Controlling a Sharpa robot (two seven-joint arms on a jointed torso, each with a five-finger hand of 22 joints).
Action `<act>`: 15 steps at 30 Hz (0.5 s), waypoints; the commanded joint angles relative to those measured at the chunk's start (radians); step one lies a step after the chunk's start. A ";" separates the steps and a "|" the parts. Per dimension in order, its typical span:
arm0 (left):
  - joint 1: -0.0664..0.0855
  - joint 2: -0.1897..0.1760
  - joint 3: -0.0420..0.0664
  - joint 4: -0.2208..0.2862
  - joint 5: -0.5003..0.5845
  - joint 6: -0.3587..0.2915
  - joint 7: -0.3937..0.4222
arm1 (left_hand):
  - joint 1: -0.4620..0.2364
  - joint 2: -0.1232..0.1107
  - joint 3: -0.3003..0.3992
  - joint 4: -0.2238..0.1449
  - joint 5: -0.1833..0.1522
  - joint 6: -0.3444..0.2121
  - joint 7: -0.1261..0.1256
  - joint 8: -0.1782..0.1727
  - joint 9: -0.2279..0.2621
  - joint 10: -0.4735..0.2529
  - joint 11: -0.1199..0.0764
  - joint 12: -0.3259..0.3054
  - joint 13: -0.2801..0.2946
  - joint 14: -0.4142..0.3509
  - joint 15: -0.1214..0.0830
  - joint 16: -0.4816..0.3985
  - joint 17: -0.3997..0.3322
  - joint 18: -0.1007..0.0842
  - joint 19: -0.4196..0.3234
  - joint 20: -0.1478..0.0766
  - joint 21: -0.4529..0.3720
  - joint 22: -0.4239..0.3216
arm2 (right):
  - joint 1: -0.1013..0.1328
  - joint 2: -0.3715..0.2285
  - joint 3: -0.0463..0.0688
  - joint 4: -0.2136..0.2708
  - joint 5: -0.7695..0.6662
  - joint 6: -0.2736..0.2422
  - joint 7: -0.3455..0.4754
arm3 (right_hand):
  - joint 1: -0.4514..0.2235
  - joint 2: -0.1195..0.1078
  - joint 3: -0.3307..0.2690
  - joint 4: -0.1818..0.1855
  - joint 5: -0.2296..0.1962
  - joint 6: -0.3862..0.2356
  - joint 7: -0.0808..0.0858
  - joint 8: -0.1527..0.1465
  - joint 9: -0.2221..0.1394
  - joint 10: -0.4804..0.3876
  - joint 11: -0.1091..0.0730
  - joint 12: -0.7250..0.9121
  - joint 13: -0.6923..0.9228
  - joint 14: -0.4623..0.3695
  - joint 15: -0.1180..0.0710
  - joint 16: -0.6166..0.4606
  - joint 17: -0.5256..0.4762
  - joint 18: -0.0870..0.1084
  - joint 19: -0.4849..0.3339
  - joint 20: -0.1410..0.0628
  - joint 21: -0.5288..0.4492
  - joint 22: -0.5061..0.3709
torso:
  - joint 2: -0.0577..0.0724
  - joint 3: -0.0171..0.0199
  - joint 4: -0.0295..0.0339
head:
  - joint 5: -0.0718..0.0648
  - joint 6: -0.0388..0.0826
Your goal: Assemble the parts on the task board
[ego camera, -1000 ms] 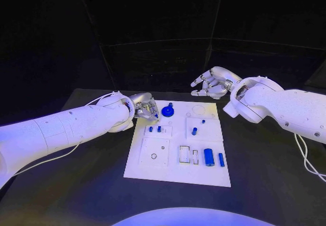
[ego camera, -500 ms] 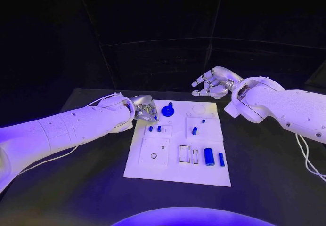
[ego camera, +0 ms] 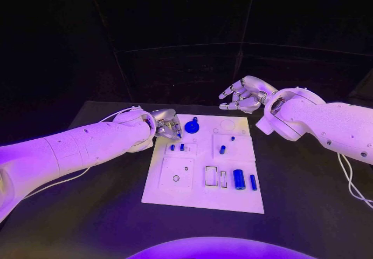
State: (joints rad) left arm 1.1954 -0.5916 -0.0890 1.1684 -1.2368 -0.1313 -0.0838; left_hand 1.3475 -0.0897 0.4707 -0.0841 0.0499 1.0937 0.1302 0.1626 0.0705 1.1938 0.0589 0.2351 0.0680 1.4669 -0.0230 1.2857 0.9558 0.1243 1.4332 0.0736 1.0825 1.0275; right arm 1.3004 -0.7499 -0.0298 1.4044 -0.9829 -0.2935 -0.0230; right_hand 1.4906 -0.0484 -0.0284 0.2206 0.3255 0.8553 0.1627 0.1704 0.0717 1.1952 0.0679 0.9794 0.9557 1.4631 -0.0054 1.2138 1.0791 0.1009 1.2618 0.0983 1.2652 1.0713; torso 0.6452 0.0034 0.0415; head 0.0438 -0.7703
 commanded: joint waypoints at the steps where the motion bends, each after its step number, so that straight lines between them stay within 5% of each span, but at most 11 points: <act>1: 0.001 0.004 0.001 0.001 -0.006 0.001 0.015 | -0.006 -0.004 0.000 -0.006 -0.002 0.008 0.002 -0.003 0.001 0.007 -0.001 -0.007 0.001 0.007 -0.004 0.005 0.000 -0.010 -0.004 -0.002 0.005 0.001 | 0.002 0.002 0.001 0.001 0.002 -0.008 0.002 | 0.003 0.010 0.007 0.000 0.005 -0.007 0.000 0.005 -0.001 -0.004 0.002 0.006 -0.001 0.011 -0.004 -0.004 0.000 0.008 -0.002 0.002 -0.005 0.000 | -0.001 0.0002 0.0009 | 0.001 0.002; 15: 0.001 0.016 0.001 -0.009 -0.006 0.026 -0.001 | -0.006 -0.004 0.000 -0.007 -0.002 0.010 0.001 -0.003 0.001 0.010 -0.002 -0.007 0.001 0.007 -0.005 0.006 -0.001 -0.010 -0.004 -0.002 0.005 0.002 | 0.002 0.003 0.001 0.002 0.002 -0.007 0.001 | 0.003 0.010 0.007 0.000 0.005 -0.007 0.000 0.005 -0.001 -0.004 0.002 0.006 -0.001 0.011 -0.004 -0.004 0.000 0.008 -0.002 0.002 -0.005 0.000 | 0.001 -0.0001 -0.0011 | 0.000 0.003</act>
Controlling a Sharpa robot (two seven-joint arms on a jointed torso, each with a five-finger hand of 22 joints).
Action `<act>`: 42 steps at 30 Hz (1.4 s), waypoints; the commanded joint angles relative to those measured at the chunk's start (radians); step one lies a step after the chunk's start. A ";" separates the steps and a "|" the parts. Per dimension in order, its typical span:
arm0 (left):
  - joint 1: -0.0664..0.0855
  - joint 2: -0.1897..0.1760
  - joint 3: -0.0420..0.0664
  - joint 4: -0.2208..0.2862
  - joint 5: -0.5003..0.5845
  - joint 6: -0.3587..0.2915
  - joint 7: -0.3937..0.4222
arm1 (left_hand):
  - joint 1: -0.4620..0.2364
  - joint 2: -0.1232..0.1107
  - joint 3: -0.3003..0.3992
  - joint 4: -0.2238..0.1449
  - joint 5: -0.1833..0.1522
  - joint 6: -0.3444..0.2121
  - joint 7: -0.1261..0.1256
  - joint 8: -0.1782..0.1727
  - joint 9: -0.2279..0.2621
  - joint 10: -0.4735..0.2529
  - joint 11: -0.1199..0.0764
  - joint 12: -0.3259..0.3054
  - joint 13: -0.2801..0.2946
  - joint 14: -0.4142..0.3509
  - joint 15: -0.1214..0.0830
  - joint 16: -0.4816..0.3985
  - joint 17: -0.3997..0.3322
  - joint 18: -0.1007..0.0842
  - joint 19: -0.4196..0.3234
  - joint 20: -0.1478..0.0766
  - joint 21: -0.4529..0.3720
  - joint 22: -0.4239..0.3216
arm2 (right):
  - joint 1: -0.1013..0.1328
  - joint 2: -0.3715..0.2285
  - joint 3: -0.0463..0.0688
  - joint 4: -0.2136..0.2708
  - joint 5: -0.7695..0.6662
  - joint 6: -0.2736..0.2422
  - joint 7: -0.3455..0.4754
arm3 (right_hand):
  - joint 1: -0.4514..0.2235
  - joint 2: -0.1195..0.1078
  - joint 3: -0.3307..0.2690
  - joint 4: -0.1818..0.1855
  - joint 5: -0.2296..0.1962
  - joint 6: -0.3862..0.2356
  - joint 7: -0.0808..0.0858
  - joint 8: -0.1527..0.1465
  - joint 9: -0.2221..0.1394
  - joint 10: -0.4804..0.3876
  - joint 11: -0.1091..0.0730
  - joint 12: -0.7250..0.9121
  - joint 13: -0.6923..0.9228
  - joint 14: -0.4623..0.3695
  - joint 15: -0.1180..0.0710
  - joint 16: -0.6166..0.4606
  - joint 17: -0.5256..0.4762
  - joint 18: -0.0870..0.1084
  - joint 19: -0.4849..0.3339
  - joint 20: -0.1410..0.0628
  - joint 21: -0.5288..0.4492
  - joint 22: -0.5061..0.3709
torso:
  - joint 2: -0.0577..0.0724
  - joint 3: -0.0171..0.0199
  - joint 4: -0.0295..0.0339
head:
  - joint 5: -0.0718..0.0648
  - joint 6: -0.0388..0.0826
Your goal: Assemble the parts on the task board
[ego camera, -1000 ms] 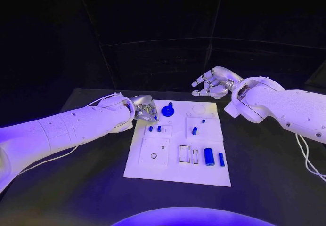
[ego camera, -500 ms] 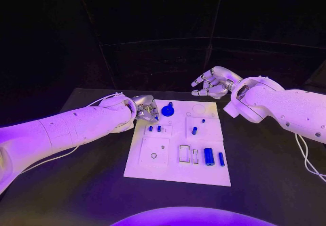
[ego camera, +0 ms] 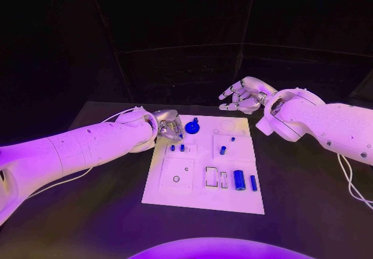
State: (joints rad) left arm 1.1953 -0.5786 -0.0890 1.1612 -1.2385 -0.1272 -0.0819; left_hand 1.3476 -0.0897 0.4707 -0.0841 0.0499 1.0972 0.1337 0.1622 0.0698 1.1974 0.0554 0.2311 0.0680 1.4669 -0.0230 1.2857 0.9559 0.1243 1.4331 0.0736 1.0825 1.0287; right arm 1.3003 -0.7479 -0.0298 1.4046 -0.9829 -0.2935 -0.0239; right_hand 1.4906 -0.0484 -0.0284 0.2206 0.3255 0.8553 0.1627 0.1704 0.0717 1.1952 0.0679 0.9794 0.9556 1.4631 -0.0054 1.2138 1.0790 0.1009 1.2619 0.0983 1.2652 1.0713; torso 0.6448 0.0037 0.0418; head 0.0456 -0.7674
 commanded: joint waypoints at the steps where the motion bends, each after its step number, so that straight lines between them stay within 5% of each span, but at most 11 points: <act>1: 0.001 0.005 0.001 -0.003 -0.004 0.028 -0.007 | -0.006 -0.004 0.000 -0.007 -0.002 0.007 -0.003 -0.003 0.002 0.007 0.001 -0.004 0.001 0.007 -0.005 0.005 -0.002 -0.010 -0.004 -0.002 0.006 0.001 | 0.002 0.001 0.001 0.002 0.002 -0.007 0.002 | 0.003 0.010 0.007 0.000 0.005 -0.007 0.000 0.005 -0.001 -0.004 0.002 0.006 -0.001 0.011 -0.004 -0.004 0.000 0.008 -0.002 0.002 -0.005 0.000 | 0.001 -0.0006 -0.0013 | -0.002 -0.001; 12: 0.001 0.013 0.000 -0.015 -0.016 0.090 -0.053 | -0.010 -0.007 -0.002 -0.008 -0.002 0.005 -0.002 -0.006 0.001 0.006 0.002 -0.009 0.001 0.006 -0.005 0.005 -0.003 -0.009 -0.005 -0.003 0.004 0.000 | 0.002 0.002 0.001 0.002 0.002 -0.007 0.003 | 0.003 0.010 0.007 0.000 0.005 -0.007 0.000 0.005 -0.001 -0.004 0.002 0.006 -0.001 0.011 -0.004 -0.004 0.000 0.008 -0.002 0.002 -0.005 0.000 | 0.000 -0.0007 0.0005 | -0.003 -0.004; 42: 0.000 0.016 0.000 -0.015 -0.017 0.081 -0.067 | -0.022 -0.006 -0.005 -0.004 -0.002 0.000 0.000 -0.016 -0.001 0.005 0.005 -0.022 0.000 0.005 -0.004 0.005 -0.008 -0.011 -0.006 -0.002 0.006 0.005 | 0.002 0.004 0.000 0.002 0.002 -0.005 0.002 | 0.003 0.010 0.007 0.000 0.005 -0.007 0.000 0.005 -0.001 -0.004 0.002 0.006 -0.001 0.011 -0.004 -0.004 0.000 0.008 -0.002 0.002 -0.005 0.000 | 0.000 -0.0009 0.0008 | -0.002 -0.004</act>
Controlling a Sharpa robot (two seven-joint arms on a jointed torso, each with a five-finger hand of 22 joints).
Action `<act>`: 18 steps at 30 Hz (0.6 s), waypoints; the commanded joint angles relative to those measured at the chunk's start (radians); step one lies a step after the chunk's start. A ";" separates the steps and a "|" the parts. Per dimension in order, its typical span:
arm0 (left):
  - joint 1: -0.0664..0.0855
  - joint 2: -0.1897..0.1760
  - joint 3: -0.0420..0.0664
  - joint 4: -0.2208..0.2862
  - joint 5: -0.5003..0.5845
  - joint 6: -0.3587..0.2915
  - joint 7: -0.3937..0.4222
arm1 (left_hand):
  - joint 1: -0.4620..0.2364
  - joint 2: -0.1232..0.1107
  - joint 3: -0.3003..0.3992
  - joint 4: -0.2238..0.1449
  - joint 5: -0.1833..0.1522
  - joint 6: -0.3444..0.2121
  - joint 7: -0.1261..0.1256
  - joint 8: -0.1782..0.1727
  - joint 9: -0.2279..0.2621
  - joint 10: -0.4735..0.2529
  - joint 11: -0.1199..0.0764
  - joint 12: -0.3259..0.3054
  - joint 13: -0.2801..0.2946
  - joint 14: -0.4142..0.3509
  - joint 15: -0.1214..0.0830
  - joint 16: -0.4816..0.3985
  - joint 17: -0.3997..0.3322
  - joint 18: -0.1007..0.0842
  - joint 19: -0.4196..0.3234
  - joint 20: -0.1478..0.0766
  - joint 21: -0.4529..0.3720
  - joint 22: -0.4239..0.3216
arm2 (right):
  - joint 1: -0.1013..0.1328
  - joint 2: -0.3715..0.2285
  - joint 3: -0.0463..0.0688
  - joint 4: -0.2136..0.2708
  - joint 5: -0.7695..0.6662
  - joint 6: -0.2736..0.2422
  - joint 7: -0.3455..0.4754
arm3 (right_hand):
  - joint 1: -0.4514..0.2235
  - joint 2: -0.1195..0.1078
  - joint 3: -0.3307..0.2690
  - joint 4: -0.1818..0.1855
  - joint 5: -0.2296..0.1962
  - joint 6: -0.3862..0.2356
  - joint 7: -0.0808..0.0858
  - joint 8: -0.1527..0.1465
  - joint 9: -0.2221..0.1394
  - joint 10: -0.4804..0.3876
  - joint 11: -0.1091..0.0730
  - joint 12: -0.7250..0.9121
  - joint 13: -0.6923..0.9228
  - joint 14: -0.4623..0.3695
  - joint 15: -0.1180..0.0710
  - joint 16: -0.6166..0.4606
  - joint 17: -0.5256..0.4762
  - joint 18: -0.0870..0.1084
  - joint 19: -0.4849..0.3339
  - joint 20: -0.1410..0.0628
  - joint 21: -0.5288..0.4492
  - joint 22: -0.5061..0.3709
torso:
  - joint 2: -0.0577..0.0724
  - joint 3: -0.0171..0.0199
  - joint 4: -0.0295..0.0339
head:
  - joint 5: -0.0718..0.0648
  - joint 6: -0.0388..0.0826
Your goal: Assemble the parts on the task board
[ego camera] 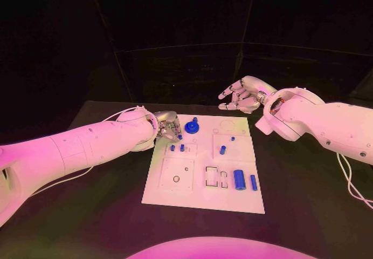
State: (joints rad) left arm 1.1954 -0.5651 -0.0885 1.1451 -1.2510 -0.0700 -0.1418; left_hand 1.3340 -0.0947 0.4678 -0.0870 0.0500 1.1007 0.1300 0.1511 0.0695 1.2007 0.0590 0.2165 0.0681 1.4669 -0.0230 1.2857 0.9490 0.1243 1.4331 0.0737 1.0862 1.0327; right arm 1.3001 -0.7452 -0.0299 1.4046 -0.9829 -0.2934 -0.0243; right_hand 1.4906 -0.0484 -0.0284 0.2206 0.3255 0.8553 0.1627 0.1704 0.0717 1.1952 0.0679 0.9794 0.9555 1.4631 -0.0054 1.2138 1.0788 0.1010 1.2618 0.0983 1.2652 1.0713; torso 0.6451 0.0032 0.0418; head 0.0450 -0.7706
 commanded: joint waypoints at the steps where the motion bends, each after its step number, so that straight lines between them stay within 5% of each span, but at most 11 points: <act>1: 0.000 0.003 0.000 0.000 -0.005 0.025 -0.007 | -0.009 -0.001 -0.002 -0.001 -0.002 -0.003 0.004 -0.006 -0.001 0.002 0.001 -0.008 0.000 0.005 -0.003 0.005 -0.001 -0.011 -0.006 -0.002 0.002 0.001 | 0.002 0.002 0.001 0.001 0.002 -0.005 0.003 | 0.003 0.010 0.007 0.000 0.005 -0.007 0.000 0.005 -0.001 -0.004 0.002 0.006 0.000 0.011 -0.004 -0.004 0.000 0.008 -0.002 0.002 -0.005 0.000 | 0.000 -0.0002 0.0010 | -0.001 -0.001; 13: 0.000 0.004 0.000 -0.003 -0.005 0.024 -0.023 | -0.017 -0.012 -0.008 -0.003 -0.002 -0.030 0.021 -0.029 -0.005 -0.010 0.014 -0.027 -0.001 0.003 0.005 0.006 -0.006 -0.012 -0.008 0.002 0.000 0.001 | 0.002 0.001 0.001 0.000 0.001 0.002 -0.006 | 0.003 0.009 0.009 0.000 0.004 -0.008 0.000 0.006 -0.001 -0.010 0.002 -0.001 -0.009 0.010 -0.004 -0.010 -0.007 0.009 -0.006 0.002 -0.009 -0.006 | 0.000 -0.0003 0.0002 | -0.002 -0.001; 18: 0.000 -0.002 0.000 -0.001 -0.005 0.012 -0.031 | -0.019 -0.016 -0.011 -0.004 -0.002 -0.043 0.028 -0.039 -0.005 -0.018 0.020 -0.033 -0.001 0.003 0.010 0.007 -0.009 -0.012 -0.008 0.006 0.000 0.001 | 0.002 -0.001 0.000 -0.004 -0.006 0.010 -0.020 | 0.009 0.006 0.019 0.007 0.003 -0.015 0.000 0.009 -0.002 -0.128 0.001 -0.189 -0.194 -0.002 -0.003 -0.047 -0.042 0.015 -0.025 0.002 -0.034 -0.039 | 0.000 -0.0004 0.0003 | -0.003 -0.001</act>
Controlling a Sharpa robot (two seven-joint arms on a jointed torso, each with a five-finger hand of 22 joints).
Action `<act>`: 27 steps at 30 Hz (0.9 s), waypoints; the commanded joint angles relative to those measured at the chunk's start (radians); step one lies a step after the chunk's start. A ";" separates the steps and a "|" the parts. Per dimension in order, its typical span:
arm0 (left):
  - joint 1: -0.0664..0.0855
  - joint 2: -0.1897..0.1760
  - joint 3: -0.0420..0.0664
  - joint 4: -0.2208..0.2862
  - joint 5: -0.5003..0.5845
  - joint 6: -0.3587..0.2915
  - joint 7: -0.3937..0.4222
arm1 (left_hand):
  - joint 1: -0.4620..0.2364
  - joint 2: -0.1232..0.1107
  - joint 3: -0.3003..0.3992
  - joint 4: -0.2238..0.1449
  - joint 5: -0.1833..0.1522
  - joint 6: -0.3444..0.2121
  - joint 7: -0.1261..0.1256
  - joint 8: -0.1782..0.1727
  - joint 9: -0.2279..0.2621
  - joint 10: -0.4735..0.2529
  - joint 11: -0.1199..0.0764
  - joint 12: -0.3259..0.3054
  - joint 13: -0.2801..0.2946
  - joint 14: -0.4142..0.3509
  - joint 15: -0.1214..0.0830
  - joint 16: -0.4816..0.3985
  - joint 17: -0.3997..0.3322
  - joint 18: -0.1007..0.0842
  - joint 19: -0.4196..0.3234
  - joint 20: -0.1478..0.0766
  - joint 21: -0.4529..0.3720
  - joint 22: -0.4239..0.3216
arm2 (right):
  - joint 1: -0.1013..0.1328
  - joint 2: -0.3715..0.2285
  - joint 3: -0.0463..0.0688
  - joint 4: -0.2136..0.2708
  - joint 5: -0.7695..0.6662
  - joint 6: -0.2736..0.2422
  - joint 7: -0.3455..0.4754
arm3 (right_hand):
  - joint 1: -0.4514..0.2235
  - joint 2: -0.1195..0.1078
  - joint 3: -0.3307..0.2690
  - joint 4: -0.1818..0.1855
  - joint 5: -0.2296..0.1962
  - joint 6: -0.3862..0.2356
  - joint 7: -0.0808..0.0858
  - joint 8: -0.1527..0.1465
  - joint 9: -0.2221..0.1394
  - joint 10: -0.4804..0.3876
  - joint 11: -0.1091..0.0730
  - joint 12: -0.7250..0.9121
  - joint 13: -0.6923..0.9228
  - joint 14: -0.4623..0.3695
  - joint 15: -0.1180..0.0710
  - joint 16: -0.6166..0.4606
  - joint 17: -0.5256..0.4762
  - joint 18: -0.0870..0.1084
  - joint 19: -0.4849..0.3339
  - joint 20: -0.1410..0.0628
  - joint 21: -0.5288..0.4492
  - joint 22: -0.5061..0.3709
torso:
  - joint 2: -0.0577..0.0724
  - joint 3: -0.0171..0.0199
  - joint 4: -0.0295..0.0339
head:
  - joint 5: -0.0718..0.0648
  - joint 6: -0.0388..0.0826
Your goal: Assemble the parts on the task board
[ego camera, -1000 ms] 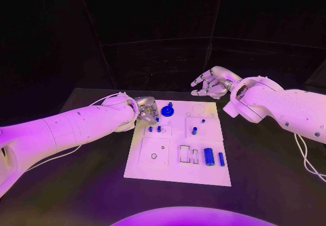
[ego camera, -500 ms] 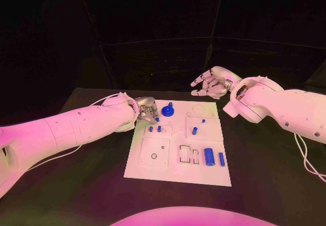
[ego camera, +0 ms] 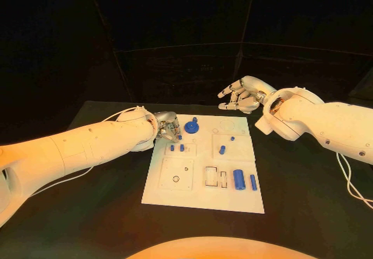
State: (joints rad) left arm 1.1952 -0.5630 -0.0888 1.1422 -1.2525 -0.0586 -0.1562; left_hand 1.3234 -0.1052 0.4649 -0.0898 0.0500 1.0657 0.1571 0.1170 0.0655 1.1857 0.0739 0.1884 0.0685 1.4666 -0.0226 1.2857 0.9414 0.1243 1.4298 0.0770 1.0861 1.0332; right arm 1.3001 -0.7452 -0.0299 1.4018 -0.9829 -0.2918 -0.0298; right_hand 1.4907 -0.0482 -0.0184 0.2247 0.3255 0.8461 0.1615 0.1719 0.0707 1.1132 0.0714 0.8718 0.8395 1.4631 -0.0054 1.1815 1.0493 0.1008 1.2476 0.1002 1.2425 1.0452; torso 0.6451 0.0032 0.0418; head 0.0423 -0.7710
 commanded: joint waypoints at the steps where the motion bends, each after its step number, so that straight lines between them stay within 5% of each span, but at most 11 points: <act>1: 0.000 -0.006 0.000 0.003 -0.003 -0.003 -0.017 | -0.008 -0.006 -0.008 -0.001 -0.002 -0.009 0.002 -0.006 -0.001 -0.004 0.006 -0.006 -0.002 0.003 0.010 0.007 -0.002 -0.012 -0.005 0.003 0.000 0.001 | 0.002 -0.002 0.001 -0.003 -0.011 0.011 -0.018 | 0.012 0.004 0.013 0.005 0.003 -0.006 0.000 0.009 -0.001 -0.049 -0.002 -0.101 -0.096 -0.002 -0.004 -0.020 -0.016 0.016 -0.013 -0.001 -0.015 -0.017 | 0.000 -0.0005 0.0004 | -0.001 -0.001; 12: 0.001 -0.053 0.003 0.034 0.007 -0.083 0.011 | 0.002 -0.005 -0.004 -0.008 -0.002 -0.043 0.007 -0.026 -0.001 -0.006 0.010 -0.010 0.001 0.002 0.016 0.009 -0.005 -0.012 -0.005 0.010 -0.001 0.002 | -0.004 -0.019 0.000 -0.020 -0.221 0.092 -0.062 | 0.074 -0.023 0.090 0.006 -0.019 0.083 -0.001 0.037 0.002 -0.074 0.001 -0.400 -0.370 -0.012 -0.005 -0.131 -0.122 0.023 -0.023 -0.003 -0.055 -0.060 | -0.001 -0.0003 0.0006 | -0.004 0.003; 17: 0.003 -0.089 0.023 0.056 0.073 -0.153 0.052 | 0.010 0.006 0.004 -0.010 -0.002 -0.039 0.006 -0.024 0.002 -0.005 0.009 -0.010 0.002 0.001 0.014 0.009 -0.008 -0.009 -0.008 0.010 -0.010 -0.008 | -0.019 -0.031 0.000 -0.018 -0.356 0.106 -0.071 | 0.086 -0.037 0.124 0.002 -0.030 0.120 -0.005 0.026 -0.002 -0.058 0.002 -0.483 -0.456 -0.005 -0.004 -0.131 -0.119 0.020 -0.011 -0.003 -0.047 -0.045 | -0.001 0.0016 -0.0012 | -0.005 0.008; 22: 0.005 -0.138 0.035 0.089 0.320 -0.245 0.169 | 0.004 0.012 0.008 -0.006 -0.002 -0.019 0.007 -0.012 0.007 -0.001 0.009 -0.009 0.003 -0.003 0.015 0.004 -0.019 0.000 -0.022 0.011 -0.047 -0.046 | -0.050 -0.045 -0.001 -0.004 -0.479 0.092 -0.076 | 0.087 -0.049 0.149 0.001 -0.036 0.141 -0.007 0.012 -0.004 -0.055 0.006 -0.538 -0.517 0.004 -0.002 -0.113 -0.098 0.015 0.006 -0.001 -0.030 -0.020 | -0.001 0.0006 -0.0005 | -0.024 0.019; 27: 0.005 -0.177 0.038 0.125 0.731 -0.275 0.406 | -0.020 0.018 0.005 0.009 -0.001 -0.008 0.005 -0.004 0.008 -0.010 0.011 -0.012 0.003 -0.054 0.018 -0.071 -0.161 0.028 -0.088 0.015 -0.193 -0.190 | -0.082 -0.053 -0.001 0.006 -0.565 0.079 -0.078 | 0.085 -0.062 0.173 -0.002 -0.044 0.154 -0.007 -0.004 -0.004 -0.049 0.009 -0.582 -0.572 0.012 0.001 -0.086 -0.070 0.010 0.023 0.001 -0.009 0.009 | 0.001 -0.0009 -0.0011 | -0.042 0.023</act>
State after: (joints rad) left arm 1.1983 -0.7356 -0.0524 1.2557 -0.8808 -0.2690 0.0344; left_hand 1.3122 -0.0860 0.4699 -0.0860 0.0501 1.0514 0.1593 0.1089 0.0727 1.1785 0.0811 0.1810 0.0710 1.4195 -0.0048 1.2243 0.7973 0.1432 1.3501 0.0911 0.9114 0.8608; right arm 1.2211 -0.7970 -0.0313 1.4029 -1.4263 -0.2115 -0.0985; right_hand 1.5738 -0.1001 0.1507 0.2220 0.2851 0.9945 0.1550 0.1723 0.0675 1.0578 0.0804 0.2959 0.2754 1.4616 -0.0073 1.0920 0.9764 0.1169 1.2656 0.1018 1.2305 1.0507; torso 0.6443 0.0037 0.0414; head 0.0093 -0.7495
